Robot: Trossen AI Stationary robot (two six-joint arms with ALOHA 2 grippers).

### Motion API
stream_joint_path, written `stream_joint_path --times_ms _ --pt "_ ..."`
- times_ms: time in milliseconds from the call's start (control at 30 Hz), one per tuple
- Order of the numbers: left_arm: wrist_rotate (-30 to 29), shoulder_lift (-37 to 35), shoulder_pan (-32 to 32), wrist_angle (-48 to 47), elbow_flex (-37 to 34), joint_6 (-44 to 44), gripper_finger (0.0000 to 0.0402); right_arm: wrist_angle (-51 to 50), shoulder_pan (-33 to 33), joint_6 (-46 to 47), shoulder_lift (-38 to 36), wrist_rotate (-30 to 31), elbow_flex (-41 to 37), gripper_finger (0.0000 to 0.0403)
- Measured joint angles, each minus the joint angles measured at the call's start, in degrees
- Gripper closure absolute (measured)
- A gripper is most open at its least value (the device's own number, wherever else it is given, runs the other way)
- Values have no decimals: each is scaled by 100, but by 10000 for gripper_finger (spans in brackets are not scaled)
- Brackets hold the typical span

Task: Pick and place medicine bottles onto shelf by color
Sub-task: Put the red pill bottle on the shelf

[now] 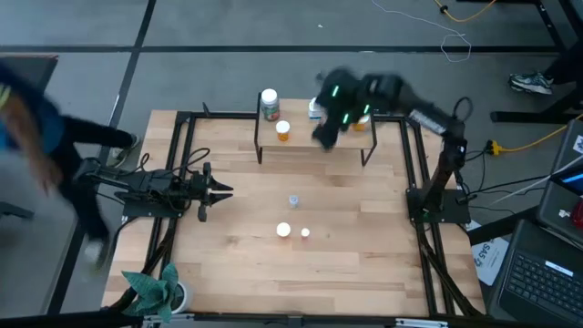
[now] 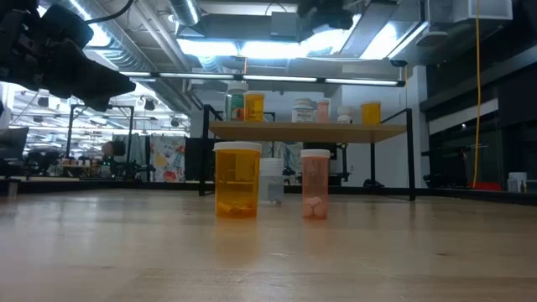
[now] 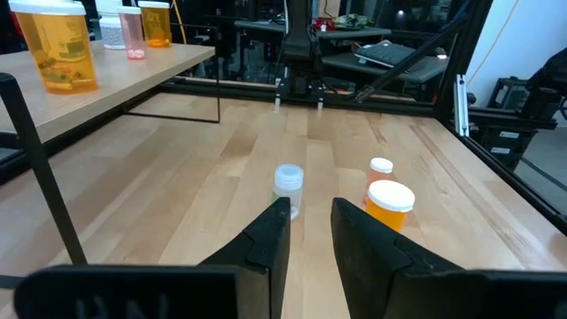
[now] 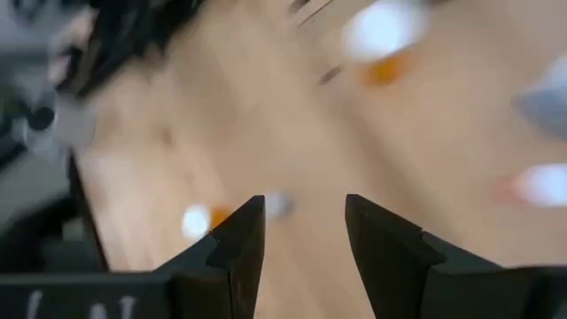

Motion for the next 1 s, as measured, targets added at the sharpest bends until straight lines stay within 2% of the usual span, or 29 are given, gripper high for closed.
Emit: stream_joint_path --times_ms 100,200,333,467,633,733,867,1000 --pt "0 0 0 0 0 6 321 391 947 223 1 312 -547 242" --pt "0 -1 0 -2 0 11 321 1207 1834 293 7 712 -1252 242" --pt "0 -2 0 0 0 11 321 2903 2771 280 9 835 -2409 242" --pt "0 -1 0 0 0 11 321 4614 3436 263 11 845 -3534 242" --pt "1 0 -2 0 0 11 321 5624 3885 -9 11 965 -4705 242" --pt "0 0 -2 0 0 11 321 5626 3978 57 11 1574 -5113 242" --pt "0 -2 -1 0 0 11 321 5618 3983 123 11 2363 -5281 242" --pt "0 0 -2 0 0 7 321 5534 3922 -17 11 2448 -5283 242"
